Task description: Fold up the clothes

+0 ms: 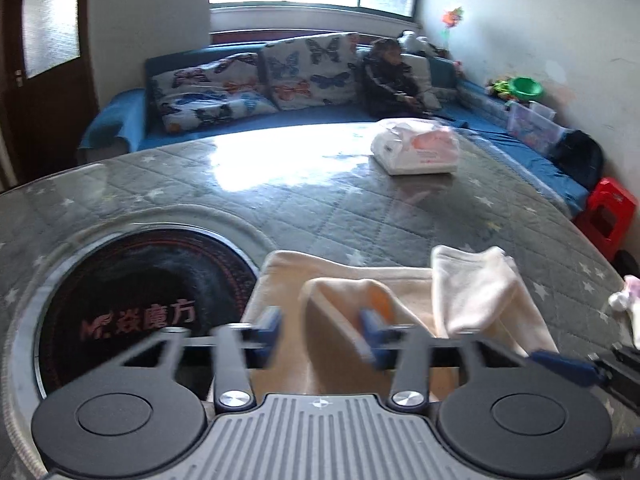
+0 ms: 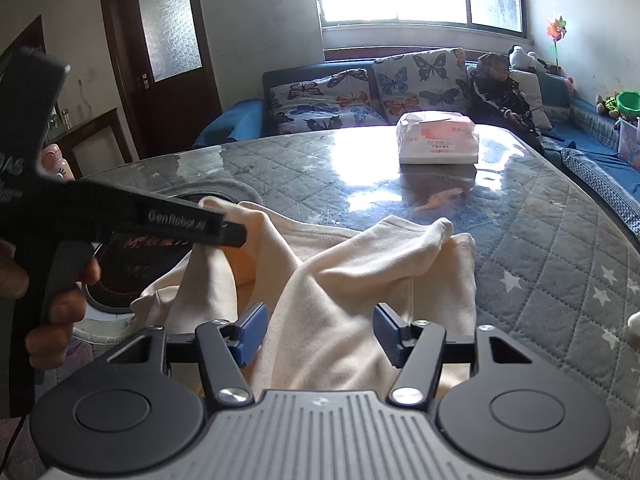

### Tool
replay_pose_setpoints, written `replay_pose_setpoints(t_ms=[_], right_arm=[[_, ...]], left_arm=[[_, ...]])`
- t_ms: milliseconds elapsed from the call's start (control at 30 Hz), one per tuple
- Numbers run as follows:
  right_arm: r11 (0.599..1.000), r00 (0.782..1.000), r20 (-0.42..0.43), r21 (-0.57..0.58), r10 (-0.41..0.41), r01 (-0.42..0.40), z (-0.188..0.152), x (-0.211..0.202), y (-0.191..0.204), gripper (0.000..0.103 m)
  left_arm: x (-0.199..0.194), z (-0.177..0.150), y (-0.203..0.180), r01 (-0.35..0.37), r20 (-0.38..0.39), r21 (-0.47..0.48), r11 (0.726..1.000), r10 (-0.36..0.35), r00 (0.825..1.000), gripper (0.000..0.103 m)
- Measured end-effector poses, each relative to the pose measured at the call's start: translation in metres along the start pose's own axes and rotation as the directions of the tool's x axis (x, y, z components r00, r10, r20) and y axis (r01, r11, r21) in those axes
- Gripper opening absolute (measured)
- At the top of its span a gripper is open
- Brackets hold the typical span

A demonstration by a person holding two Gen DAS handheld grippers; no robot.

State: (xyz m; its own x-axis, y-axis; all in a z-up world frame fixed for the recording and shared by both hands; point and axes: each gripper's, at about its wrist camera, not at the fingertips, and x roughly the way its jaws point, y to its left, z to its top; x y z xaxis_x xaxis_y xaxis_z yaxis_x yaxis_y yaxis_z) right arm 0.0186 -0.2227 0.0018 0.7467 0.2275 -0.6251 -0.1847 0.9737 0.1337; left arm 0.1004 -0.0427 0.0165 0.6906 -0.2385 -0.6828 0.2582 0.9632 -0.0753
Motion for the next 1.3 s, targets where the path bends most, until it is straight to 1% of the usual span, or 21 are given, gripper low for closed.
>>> replay_pose_setpoints(t_ms=[33,67,200,300,367,400,433,467,500,533,567,700,833,933,1033,1133,1167,1200,1233,1267,1300], right_arm=[[1.000,1.000,-0.001,-0.002,0.003,-0.003,0.001,0.002,0.000,0.057],[1.000,1.000,-0.002,-0.004,0.006,-0.006,0.002,0.004,0.000,0.056],[1.000,1.000,-0.008,-0.012,0.017,-0.017,0.006,0.011,0.002,0.050],[0.999,0.999,-0.025,-0.030,0.032,-0.033,0.006,0.020,0.007,0.041],[0.998,0.999,-0.035,-0.042,0.039,-0.041,0.005,0.025,0.011,0.030],[0.998,0.999,-0.034,-0.051,0.034,-0.036,0.004,0.025,0.012,0.026],[0.998,0.999,-0.032,-0.060,0.028,-0.030,0.003,0.026,0.013,0.017],[0.997,0.999,-0.030,-0.066,0.025,-0.027,0.002,0.026,0.014,0.012],[0.998,0.999,-0.028,-0.061,0.028,-0.030,0.002,0.024,0.012,0.009],[0.998,0.999,-0.021,-0.051,0.030,-0.031,0.001,0.021,0.010,0.004],[0.999,1.000,-0.009,-0.044,0.022,-0.022,0.001,0.016,0.007,0.003],[1.000,0.998,0.064,-0.013,-0.019,0.020,-0.003,-0.019,-0.008,0.002],[0.993,0.983,0.144,0.034,-0.117,0.113,-0.013,-0.065,-0.031,0.002],[0.979,0.967,0.160,0.078,-0.200,0.190,-0.027,-0.096,-0.052,0.002],[0.961,0.955,0.130,0.109,-0.267,0.254,-0.044,-0.114,-0.067,0.002],[0.943,0.951,0.037,0.144,-0.308,0.299,-0.067,-0.115,-0.080,0.004],[0.937,0.949,-0.014,0.153,-0.316,0.315,-0.076,-0.111,-0.085,0.005],[0.935,0.949,-0.035,0.164,-0.314,0.316,-0.081,-0.110,-0.089,0.008],[0.935,0.950,-0.047,0.170,-0.309,0.312,-0.084,-0.111,-0.092,0.016],[0.936,0.951,-0.049,0.165,-0.306,0.310,-0.084,-0.112,-0.092,0.020],[0.938,0.952,-0.050,0.160,-0.303,0.307,-0.084,-0.114,-0.093,0.022]], left_arm=[[-0.001,-0.002,0.002,0.007,0.000,0.000,1.000,-0.007,1.000,0.014],[-0.002,-0.005,0.004,0.013,0.002,0.000,1.000,-0.013,1.000,0.009],[-0.020,-0.015,0.017,-0.003,0.039,-0.017,1.000,0.003,0.999,0.006],[-0.035,-0.021,0.026,-0.012,0.061,-0.035,0.999,0.014,0.998,0.006],[-0.046,-0.025,0.031,-0.023,0.077,-0.041,0.999,0.026,0.997,0.006],[-0.050,-0.027,0.034,-0.027,0.082,-0.044,0.999,0.031,0.996,0.006],[-0.055,-0.029,0.036,-0.032,0.086,-0.047,0.998,0.035,0.996,0.006],[-0.059,-0.032,0.037,-0.035,0.090,-0.049,0.998,0.040,0.995,0.006],[-0.063,-0.034,0.040,-0.042,0.094,-0.054,0.998,0.047,0.994,0.006],[-0.068,-0.037,0.043,-0.048,0.098,-0.059,0.997,0.054,0.994,0.005],[-0.073,-0.039,0.046,-0.055,0.102,-0.065,0.996,0.061,0.993,0.005],[-0.098,-0.050,0.061,-0.076,0.132,-0.109,0.991,0.091,0.987,0.005],[-0.125,-0.065,0.080,-0.097,0.149,-0.155,0.983,0.121,0.982,0.005],[-0.142,-0.082,0.094,-0.118,0.138,-0.187,0.975,0.145,0.980,0.005],[-0.154,-0.102,0.107,-0.145,0.097,-0.213,0.966,0.168,0.981,0.005],[-0.160,-0.123,0.121,-0.165,0.040,-0.253,0.953,0.180,0.983,0.005],[-0.160,-0.129,0.124,-0.172,0.022,-0.260,0.950,0.184,0.983,0.006],[-0.161,-0.134,0.127,-0.188,-0.001,-0.266,0.945,0.195,0.981,0.006],[-0.163,-0.139,0.129,-0.200,-0.016,-0.269,0.942,0.203,0.979,0.006],[-0.164,-0.143,0.131,-0.203,-0.032,-0.270,0.941,0.201,0.979,0.006],[-0.165,-0.147,0.133,-0.206,-0.048,-0.272,0.940,0.200,0.979,0.006]])
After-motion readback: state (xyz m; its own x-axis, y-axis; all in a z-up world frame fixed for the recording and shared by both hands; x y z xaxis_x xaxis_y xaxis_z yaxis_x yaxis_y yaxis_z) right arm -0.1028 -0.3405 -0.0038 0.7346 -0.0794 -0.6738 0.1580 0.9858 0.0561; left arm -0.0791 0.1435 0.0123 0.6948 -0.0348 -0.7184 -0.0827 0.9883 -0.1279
